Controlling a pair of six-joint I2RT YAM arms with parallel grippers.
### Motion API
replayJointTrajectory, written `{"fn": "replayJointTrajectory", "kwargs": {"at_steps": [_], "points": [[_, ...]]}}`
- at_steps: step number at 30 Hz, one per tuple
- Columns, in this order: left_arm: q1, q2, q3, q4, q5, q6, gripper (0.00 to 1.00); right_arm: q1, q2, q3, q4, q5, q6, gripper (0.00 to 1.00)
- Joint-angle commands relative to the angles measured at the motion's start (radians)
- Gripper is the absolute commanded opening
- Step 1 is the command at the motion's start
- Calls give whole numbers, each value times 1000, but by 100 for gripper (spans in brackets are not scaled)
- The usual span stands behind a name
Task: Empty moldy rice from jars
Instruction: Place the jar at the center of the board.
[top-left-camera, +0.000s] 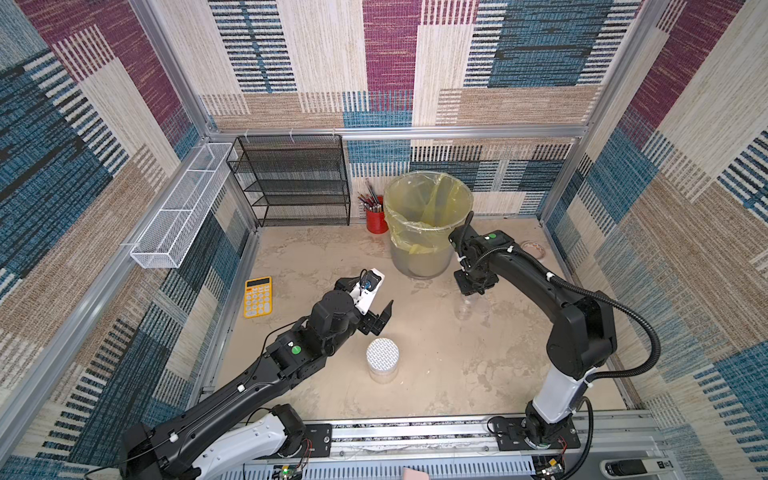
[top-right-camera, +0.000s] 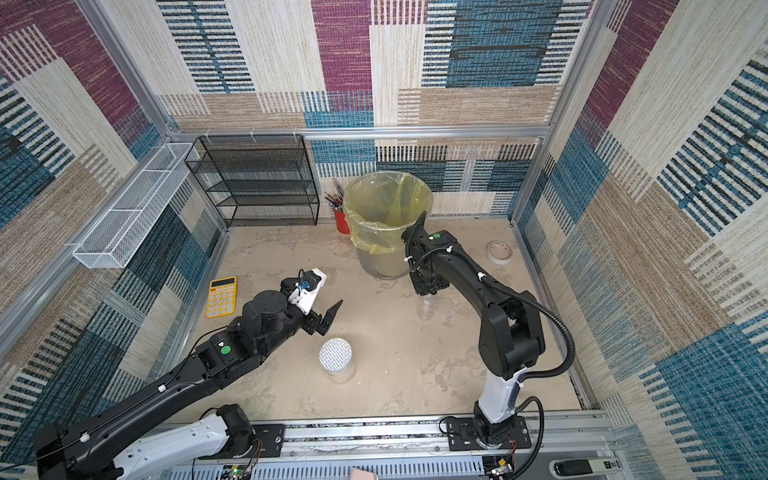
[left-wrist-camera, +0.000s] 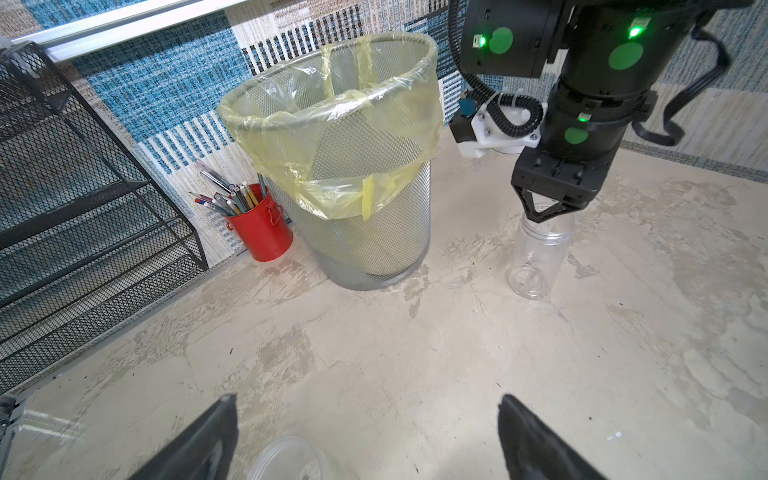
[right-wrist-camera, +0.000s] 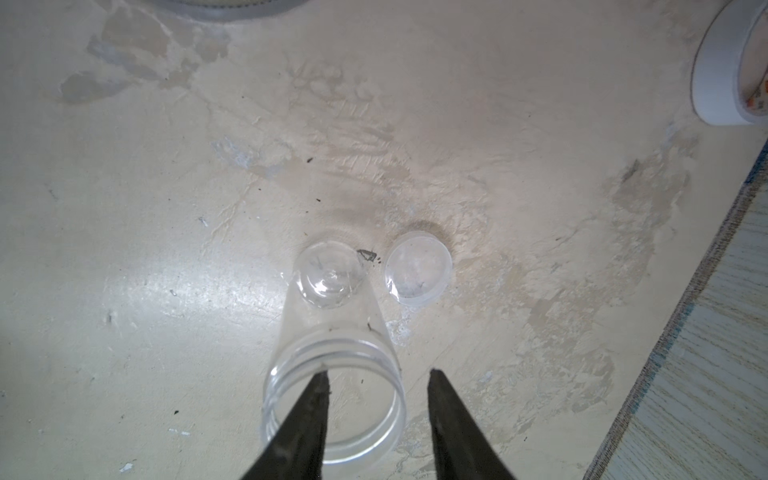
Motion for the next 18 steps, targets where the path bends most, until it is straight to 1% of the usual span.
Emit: {"fn": "replayJointTrajectory", "kwargs": {"at_steps": [1, 2, 4, 6, 8, 10, 12, 13, 14, 15, 16, 18], "points": [[0, -2, -6, 21, 12, 12, 99, -1, -20, 4, -5, -27, 6, 48], [0, -2, -8, 23, 7, 11, 99, 0, -27, 3, -4, -31, 8, 51], [0, -1, -5, 24, 6, 8, 99, -1, -39, 3, -3, -33, 11, 53], [0, -5, -4, 25, 9, 2, 99, 0, -54, 3, -5, -32, 18, 61], [0, -13, -4, 27, 8, -7, 99, 0, -71, 5, -5, -39, 21, 63], [0, -24, -8, 32, 6, -13, 99, -1, -89, 9, -5, -43, 24, 70], [0, -38, -16, 37, -2, -23, 99, -1, -105, 19, -13, -45, 28, 73], [0, -45, -17, 35, -3, -27, 99, -1, -113, 26, -17, -45, 28, 79], [0, -51, -19, 32, -4, -31, 99, 0, -122, 30, -17, -47, 29, 90], [0, -55, -20, 29, -9, -37, 99, 0, -129, 30, -17, -51, 30, 95], [0, -58, -21, 21, -15, -48, 99, -1, -139, 30, -17, -59, 31, 99], [2, -60, -16, -2, -31, -75, 99, 1, -155, 31, -13, -73, 31, 99]]}}
